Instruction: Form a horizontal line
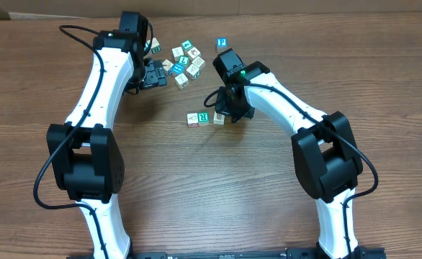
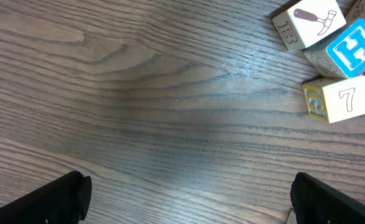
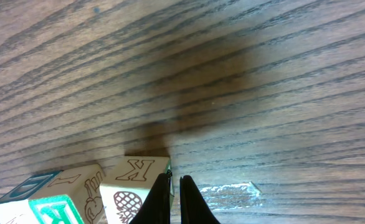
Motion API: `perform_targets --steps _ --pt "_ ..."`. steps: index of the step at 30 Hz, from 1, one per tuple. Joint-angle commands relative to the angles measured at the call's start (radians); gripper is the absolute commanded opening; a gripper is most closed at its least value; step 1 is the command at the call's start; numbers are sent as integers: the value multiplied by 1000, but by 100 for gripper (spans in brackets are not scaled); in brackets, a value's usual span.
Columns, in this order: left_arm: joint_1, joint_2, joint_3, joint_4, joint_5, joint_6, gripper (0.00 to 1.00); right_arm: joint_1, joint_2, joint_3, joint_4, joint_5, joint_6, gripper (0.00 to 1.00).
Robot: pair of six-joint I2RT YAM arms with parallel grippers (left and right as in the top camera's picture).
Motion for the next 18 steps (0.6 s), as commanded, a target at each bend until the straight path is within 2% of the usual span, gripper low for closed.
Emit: perform_targets --steps 1,11,18 --pt "4 -20 14 0 -9 1 99 5 -4 -4 5 -11 -4 4" --pt "4 -20 14 0 -9 1 100 5 -4 -4 0 -8 -4 4" --pt "4 -20 14 0 -9 1 100 5 -4 -5 -30 88 -4 6"
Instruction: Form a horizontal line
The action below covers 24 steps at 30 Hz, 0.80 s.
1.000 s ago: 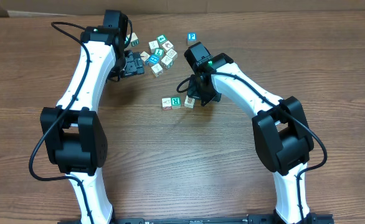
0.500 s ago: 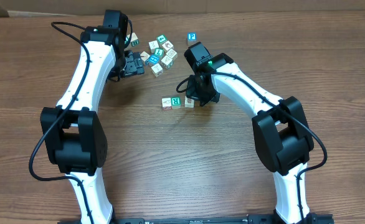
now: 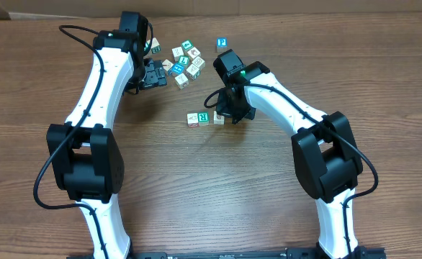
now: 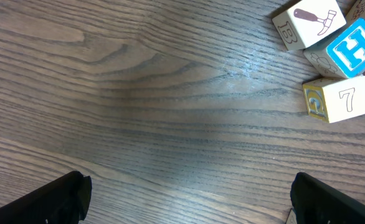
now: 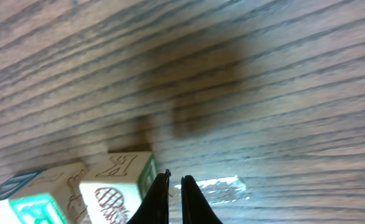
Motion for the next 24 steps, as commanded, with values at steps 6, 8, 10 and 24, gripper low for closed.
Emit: perform_targets --steps 6,8,10,24 --pt "4 -20 14 0 -9 1 100 5 0 -5 0 82 -8 4" --pt "4 -20 14 0 -9 1 100 5 7 -6 1 82 -27 4" --pt "4 -20 14 0 -9 1 99 5 23 -6 7 81 -51 4" --pt "4 -20 14 0 -9 1 99 5 59 -6 28 7 -60 4"
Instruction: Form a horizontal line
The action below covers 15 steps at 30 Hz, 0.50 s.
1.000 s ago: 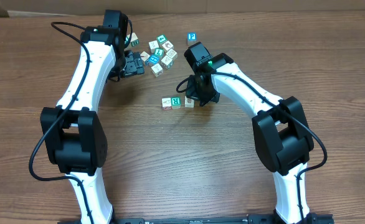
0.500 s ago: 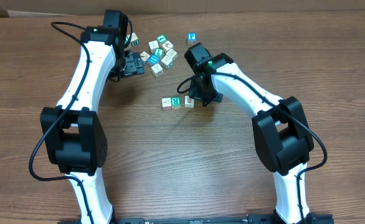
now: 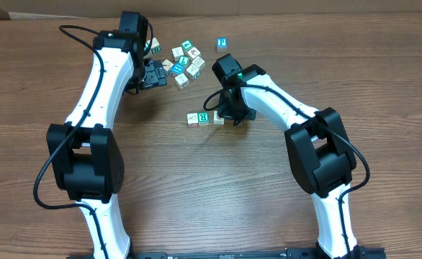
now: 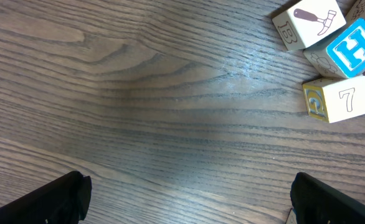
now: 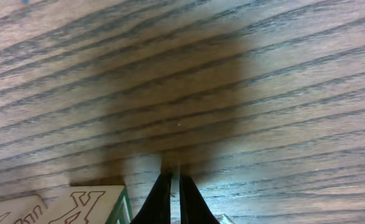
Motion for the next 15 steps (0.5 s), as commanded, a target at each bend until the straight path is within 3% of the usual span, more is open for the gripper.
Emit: perform_targets --steps 1,15 --pt "4 -20 14 0 -9 1 100 5 3 -6 2 -45 -8 4" --pt "4 -20 14 0 -9 1 100 5 3 -6 10 -106 -8 4"
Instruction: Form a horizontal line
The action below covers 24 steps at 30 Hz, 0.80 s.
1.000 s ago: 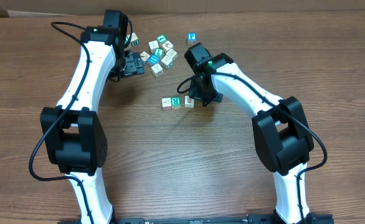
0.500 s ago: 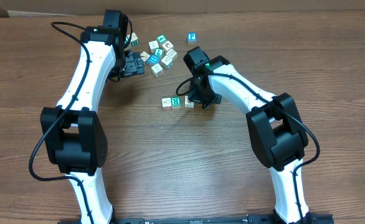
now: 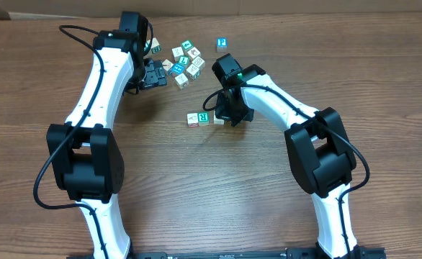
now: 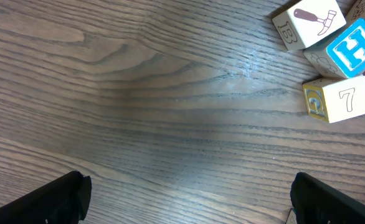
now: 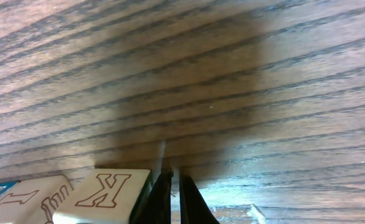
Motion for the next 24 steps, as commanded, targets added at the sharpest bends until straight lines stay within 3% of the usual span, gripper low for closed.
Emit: perform_targets --steps 1,24 --pt "4 -20 14 0 -9 1 100 5 3 -6 5 -18 -7 4" --pt "4 -20 14 0 -9 1 100 5 3 -6 23 -37 -48 4"
